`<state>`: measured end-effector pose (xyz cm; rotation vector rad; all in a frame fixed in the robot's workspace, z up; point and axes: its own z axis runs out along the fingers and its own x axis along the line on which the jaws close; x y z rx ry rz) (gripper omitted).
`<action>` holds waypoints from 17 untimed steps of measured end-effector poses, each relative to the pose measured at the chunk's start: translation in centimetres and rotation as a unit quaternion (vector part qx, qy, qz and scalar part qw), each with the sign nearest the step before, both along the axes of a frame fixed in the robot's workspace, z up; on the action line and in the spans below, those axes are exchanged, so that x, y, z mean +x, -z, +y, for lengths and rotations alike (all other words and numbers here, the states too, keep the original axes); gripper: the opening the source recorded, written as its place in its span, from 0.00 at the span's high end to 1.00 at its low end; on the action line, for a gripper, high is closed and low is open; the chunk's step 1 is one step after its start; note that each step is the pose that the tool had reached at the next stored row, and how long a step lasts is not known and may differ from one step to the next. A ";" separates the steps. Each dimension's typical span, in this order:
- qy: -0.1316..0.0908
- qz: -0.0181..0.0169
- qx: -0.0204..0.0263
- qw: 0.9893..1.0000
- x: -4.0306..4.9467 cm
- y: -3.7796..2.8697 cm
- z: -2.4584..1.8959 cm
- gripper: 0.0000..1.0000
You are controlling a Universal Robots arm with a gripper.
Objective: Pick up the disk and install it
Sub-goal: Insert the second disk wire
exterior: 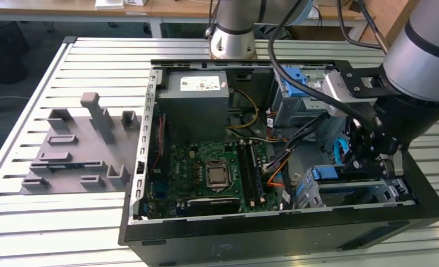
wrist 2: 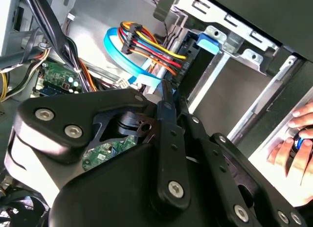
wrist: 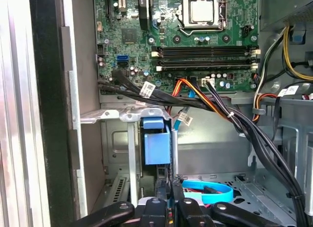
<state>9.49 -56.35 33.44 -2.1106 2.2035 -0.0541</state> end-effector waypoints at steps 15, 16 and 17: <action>-0.009 -0.002 0.014 1.000 -0.05 0.04 -0.26 0.84; -0.010 -0.003 0.014 1.000 -0.07 0.04 -0.27 0.84; -0.011 -0.003 0.014 1.000 -0.09 0.06 -0.28 0.84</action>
